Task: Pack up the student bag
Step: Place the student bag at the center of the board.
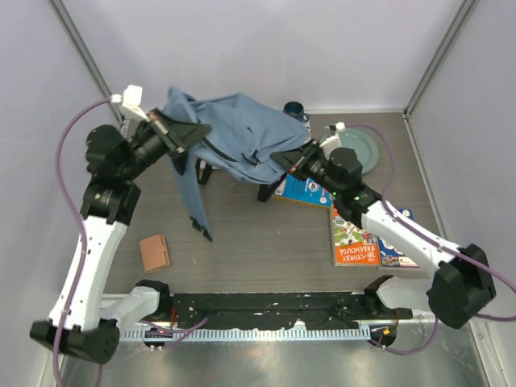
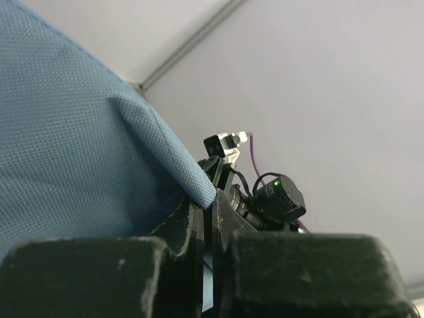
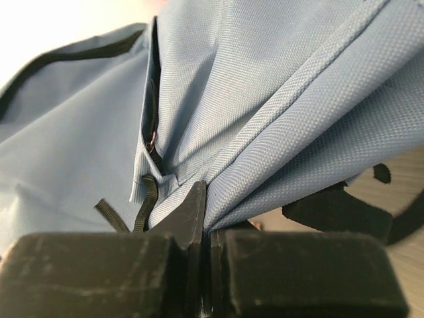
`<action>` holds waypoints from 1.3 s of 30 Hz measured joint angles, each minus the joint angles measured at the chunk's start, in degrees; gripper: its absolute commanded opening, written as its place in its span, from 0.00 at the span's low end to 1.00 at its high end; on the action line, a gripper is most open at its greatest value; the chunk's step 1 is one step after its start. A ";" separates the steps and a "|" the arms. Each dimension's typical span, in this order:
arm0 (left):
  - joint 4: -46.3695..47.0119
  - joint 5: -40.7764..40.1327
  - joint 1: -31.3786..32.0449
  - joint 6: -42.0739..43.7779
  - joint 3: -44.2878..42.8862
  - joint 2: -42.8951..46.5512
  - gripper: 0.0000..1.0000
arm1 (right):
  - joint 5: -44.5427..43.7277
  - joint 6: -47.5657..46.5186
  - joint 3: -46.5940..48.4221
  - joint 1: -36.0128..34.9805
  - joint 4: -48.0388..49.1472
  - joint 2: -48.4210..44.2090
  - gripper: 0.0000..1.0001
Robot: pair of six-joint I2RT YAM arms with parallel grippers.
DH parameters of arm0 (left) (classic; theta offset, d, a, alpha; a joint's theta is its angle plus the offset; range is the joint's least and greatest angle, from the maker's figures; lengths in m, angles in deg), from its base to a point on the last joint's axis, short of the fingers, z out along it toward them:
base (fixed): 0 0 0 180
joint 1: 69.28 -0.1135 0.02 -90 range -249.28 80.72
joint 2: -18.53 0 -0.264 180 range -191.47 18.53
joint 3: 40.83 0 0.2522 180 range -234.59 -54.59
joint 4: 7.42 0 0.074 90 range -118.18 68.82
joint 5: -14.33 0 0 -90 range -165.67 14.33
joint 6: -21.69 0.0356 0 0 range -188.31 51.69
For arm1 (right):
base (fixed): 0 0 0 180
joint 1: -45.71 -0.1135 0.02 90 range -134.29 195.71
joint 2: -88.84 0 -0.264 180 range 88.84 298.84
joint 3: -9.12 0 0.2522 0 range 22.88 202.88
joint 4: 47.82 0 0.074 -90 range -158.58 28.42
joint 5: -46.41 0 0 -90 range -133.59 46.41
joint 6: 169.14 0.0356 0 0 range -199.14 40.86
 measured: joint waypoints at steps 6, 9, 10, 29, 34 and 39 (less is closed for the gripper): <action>2.27 -11.56 20.59 5.77 -9.88 -14.36 0.00 | -6.47 -4.74 -3.98 6.69 -12.15 -13.18 0.01; 3.23 -14.05 27.21 7.67 -17.18 -23.91 0.00 | -9.53 -8.52 -4.42 11.72 -19.56 -20.26 0.01; 3.21 -14.47 28.81 8.24 -19.34 -26.62 0.00 | -10.58 -9.88 -4.35 13.16 -21.81 -22.18 0.01; 11.15 -32.22 36.06 15.78 19.08 -11.45 0.00 | -0.68 -15.41 -18.51 15.08 -23.32 -23.61 0.01; 9.79 -35.56 36.17 12.87 35.63 0.72 0.00 | -2.54 -14.01 -25.73 10.58 -18.78 -26.29 0.01; 6.14 -38.62 36.17 9.92 42.51 10.05 0.23 | -6.51 -12.96 -29.68 3.87 -13.60 -28.13 0.02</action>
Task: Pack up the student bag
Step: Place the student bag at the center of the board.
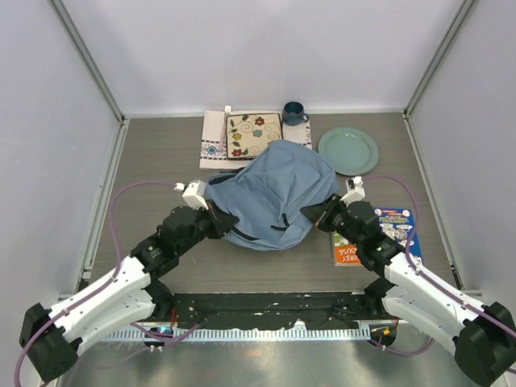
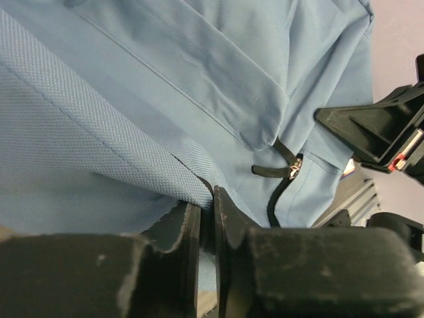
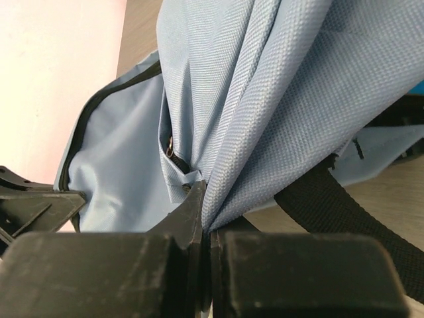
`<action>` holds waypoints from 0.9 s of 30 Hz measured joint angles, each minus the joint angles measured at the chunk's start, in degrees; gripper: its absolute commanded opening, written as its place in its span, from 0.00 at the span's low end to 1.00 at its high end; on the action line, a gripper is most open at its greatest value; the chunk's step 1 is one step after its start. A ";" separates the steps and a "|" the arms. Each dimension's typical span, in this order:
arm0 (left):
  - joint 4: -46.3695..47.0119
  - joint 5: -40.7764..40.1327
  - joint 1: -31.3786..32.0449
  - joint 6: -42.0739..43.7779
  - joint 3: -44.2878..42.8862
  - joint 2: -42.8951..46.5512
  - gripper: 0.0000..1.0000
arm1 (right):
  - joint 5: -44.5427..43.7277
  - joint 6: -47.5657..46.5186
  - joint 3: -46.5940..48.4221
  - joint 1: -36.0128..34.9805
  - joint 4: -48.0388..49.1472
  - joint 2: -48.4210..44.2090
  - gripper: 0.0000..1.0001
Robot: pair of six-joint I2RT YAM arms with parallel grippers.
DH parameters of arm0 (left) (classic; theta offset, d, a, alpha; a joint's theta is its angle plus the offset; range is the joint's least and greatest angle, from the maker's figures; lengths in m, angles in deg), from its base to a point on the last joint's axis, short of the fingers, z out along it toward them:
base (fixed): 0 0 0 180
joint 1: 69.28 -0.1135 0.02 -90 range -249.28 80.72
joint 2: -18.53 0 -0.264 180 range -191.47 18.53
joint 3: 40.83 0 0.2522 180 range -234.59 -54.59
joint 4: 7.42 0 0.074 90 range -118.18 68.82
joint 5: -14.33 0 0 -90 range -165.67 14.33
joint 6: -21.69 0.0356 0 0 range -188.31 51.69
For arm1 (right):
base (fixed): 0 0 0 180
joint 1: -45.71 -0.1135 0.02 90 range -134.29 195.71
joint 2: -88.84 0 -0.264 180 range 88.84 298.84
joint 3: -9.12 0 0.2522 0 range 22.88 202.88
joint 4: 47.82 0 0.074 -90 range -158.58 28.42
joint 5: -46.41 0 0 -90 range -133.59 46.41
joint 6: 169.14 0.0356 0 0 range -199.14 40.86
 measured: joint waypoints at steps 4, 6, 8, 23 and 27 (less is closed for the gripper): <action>-4.37 -1.49 0.09 -4.24 4.42 8.13 0.49 | -4.83 1.57 -3.61 -6.19 2.84 -0.28 0.28; -6.93 -1.86 0.35 -6.29 5.90 10.69 0.61 | -5.42 3.06 -5.35 -9.03 3.17 -0.20 0.50; -10.29 -2.60 0.31 -9.25 7.34 13.77 0.68 | -4.68 4.46 -7.43 -12.33 2.40 -0.20 0.61; -37.73 -6.10 0.26 -26.95 14.40 34.82 0.71 | -17.20 4.28 -6.93 -14.51 -15.74 -8.70 0.88; -40.04 -8.20 0.26 -27.45 14.32 31.08 0.64 | -17.92 5.16 -6.40 -14.51 -15.37 -4.35 0.88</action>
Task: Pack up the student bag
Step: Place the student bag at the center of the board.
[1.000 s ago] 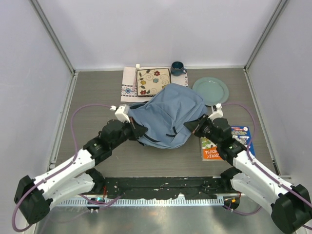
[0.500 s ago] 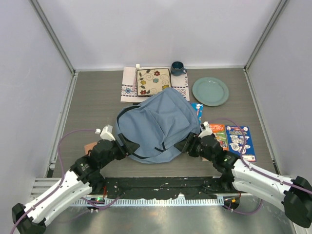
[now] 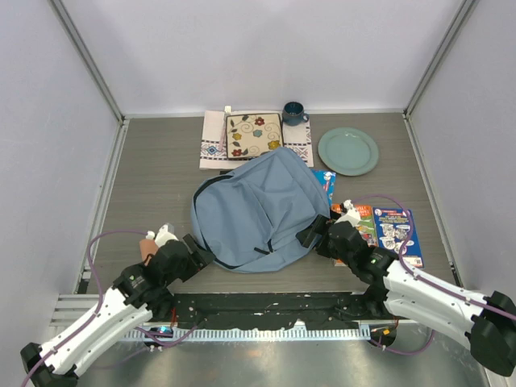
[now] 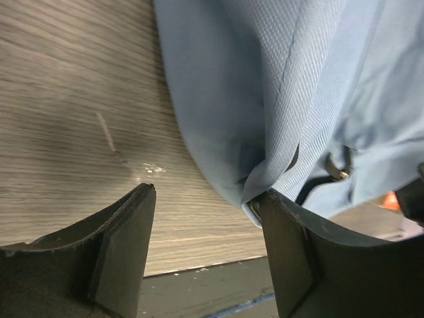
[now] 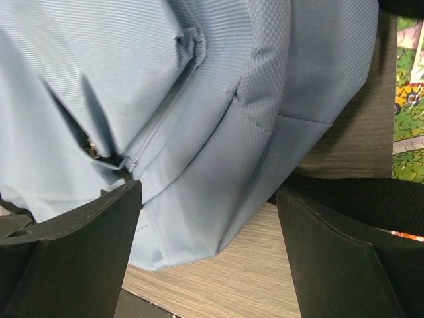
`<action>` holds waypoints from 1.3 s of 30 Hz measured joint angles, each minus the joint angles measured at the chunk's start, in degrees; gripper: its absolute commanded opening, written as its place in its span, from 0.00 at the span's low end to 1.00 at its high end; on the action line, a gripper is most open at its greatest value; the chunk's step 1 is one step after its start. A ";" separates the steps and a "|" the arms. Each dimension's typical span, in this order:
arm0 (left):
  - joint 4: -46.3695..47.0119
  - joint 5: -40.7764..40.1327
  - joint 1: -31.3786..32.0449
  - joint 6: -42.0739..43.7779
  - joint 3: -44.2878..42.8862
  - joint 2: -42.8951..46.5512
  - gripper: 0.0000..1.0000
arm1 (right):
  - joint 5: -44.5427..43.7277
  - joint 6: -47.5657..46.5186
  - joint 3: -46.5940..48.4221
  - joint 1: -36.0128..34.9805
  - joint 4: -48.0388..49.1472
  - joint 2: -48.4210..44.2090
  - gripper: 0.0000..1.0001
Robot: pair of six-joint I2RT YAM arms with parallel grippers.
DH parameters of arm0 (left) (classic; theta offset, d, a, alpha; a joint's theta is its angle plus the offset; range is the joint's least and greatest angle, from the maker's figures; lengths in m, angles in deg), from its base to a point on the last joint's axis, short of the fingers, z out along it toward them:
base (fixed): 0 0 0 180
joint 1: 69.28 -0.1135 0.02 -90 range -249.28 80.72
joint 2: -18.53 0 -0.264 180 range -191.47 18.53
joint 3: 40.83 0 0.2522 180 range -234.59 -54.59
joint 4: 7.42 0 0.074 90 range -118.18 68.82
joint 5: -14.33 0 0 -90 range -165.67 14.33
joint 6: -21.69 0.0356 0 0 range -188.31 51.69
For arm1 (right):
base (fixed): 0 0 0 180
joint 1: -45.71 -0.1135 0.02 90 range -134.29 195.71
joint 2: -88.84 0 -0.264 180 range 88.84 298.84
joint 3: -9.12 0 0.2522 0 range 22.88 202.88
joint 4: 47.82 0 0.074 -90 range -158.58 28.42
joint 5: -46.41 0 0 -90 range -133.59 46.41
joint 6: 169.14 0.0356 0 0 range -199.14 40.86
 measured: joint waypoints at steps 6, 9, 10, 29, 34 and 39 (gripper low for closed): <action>1.92 -3.13 0.02 2.62 -3.39 -15.15 0.49 | 1.42 2.47 -0.26 0.00 3.91 5.79 0.86; 2.12 -5.53 0.00 5.46 -7.37 -21.79 0.62 | 2.54 3.93 -1.22 0.00 7.32 6.01 0.81; 2.10 -6.60 0.00 6.56 -8.94 -23.85 0.73 | 2.73 4.33 -1.51 0.00 8.04 6.01 0.81; -6.34 -10.01 0.00 4.94 -20.04 -9.11 0.84 | 2.16 9.33 -5.92 0.00 12.24 2.51 0.75; 2.95 -5.92 1.66 4.31 -20.06 -21.62 0.77 | 1.92 9.79 -5.92 0.00 12.20 2.49 0.72; 15.15 -5.29 7.82 1.18 -17.44 -31.43 0.74 | 1.62 10.03 -5.95 0.00 11.19 0.98 0.69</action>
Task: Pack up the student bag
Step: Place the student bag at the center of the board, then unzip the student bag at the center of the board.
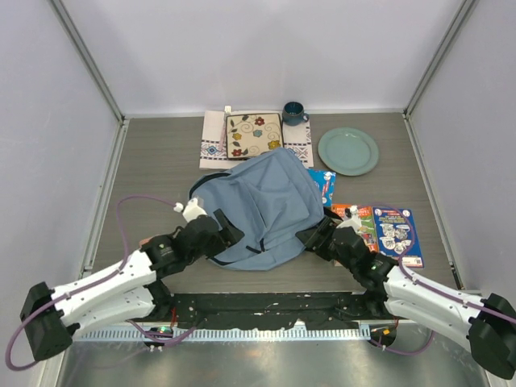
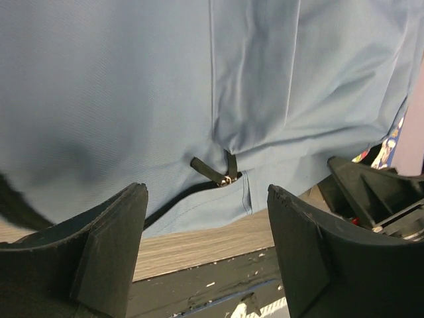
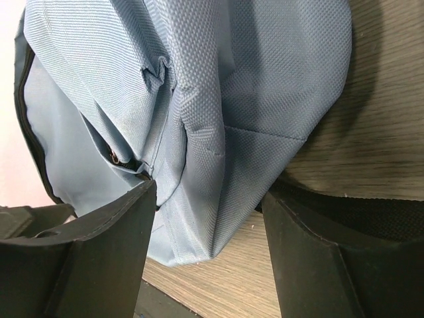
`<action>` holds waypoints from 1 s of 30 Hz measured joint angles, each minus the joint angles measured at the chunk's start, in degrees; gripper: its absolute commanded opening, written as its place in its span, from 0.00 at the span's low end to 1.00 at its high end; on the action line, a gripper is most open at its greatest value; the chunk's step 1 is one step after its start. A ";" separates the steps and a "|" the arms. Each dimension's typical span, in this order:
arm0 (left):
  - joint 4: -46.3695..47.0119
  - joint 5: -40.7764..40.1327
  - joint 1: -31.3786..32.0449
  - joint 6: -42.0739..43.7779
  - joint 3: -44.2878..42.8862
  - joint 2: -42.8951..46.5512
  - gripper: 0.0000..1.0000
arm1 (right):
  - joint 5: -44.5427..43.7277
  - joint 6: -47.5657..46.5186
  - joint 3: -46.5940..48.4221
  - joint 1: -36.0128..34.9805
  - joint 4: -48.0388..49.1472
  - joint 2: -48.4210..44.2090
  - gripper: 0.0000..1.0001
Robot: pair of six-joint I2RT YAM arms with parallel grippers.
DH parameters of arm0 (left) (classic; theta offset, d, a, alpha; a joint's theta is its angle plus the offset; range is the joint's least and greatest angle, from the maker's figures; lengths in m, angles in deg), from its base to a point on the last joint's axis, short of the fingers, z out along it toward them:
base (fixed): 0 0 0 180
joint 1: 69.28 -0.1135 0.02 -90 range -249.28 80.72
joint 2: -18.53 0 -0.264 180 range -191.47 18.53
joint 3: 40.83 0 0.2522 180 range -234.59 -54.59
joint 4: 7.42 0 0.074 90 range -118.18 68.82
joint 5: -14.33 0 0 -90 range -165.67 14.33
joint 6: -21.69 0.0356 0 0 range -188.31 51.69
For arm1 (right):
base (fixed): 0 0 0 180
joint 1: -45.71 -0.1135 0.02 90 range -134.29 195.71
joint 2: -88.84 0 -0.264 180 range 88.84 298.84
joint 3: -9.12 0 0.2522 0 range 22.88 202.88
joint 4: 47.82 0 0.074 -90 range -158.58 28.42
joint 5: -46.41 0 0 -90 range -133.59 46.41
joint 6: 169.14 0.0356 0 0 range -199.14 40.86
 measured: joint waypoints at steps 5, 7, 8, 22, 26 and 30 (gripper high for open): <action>7.89 -2.43 6.93 -3.87 0.37 -8.94 0.66 | -0.33 0.09 0.00 0.00 -1.38 -1.95 0.67; 10.71 -2.99 8.63 -5.25 0.37 -12.50 0.65 | -0.35 0.09 0.00 0.00 -1.64 -2.47 0.67; 12.09 -3.23 9.35 -5.86 0.37 -14.32 0.65 | -0.39 0.09 0.00 0.00 -1.77 -2.60 0.67; 19.12 -5.95 12.59 -14.16 3.26 -19.06 0.62 | -0.66 0.13 0.00 0.00 -3.43 -3.67 0.66; 19.32 -6.71 13.09 -15.85 3.26 -20.70 0.59 | -0.70 0.15 0.00 0.00 -3.54 -3.61 0.66; 19.34 -7.87 13.25 -17.57 3.26 -23.15 0.56 | -0.70 0.15 0.00 0.00 -3.69 -3.58 0.66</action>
